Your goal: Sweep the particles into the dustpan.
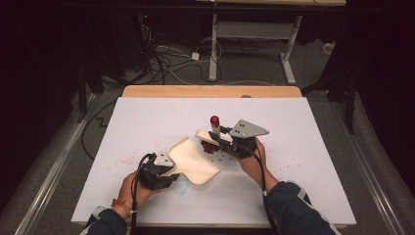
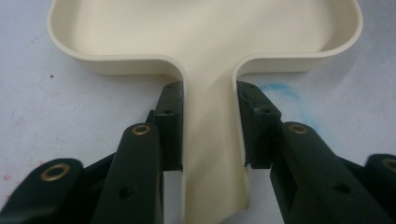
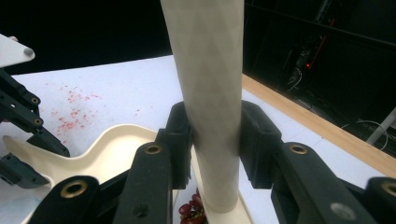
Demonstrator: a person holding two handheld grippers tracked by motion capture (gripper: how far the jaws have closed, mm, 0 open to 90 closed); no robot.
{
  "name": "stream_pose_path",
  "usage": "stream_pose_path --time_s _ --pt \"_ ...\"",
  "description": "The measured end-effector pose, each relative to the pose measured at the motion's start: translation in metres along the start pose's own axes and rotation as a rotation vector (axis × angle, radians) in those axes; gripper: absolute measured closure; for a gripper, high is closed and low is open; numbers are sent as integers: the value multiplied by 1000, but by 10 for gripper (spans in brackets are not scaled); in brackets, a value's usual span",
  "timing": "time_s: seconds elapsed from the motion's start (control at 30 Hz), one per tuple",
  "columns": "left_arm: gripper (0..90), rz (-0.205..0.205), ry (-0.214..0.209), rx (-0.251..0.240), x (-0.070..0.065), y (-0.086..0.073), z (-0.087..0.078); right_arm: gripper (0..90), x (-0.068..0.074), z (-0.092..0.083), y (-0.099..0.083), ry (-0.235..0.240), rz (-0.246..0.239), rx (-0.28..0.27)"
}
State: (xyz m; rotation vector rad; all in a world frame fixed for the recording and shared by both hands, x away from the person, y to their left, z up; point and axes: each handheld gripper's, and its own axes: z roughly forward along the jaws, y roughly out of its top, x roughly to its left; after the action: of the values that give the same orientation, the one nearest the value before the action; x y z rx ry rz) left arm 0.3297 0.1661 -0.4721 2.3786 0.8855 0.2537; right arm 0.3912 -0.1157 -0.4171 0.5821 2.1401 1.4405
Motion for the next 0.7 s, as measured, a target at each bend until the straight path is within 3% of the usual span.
stream_pose_path --time_s 0.17,0.47,0.7 --pt "631 -6 3 15 -3 2 3 685 5 -2 1 17 24 -21" --pt "631 -25 -6 33 -15 13 8 678 22 0 1 11 20 -15" --pt "631 -35 -1 35 -19 19 13 678 26 -2 2 24 39 -23"
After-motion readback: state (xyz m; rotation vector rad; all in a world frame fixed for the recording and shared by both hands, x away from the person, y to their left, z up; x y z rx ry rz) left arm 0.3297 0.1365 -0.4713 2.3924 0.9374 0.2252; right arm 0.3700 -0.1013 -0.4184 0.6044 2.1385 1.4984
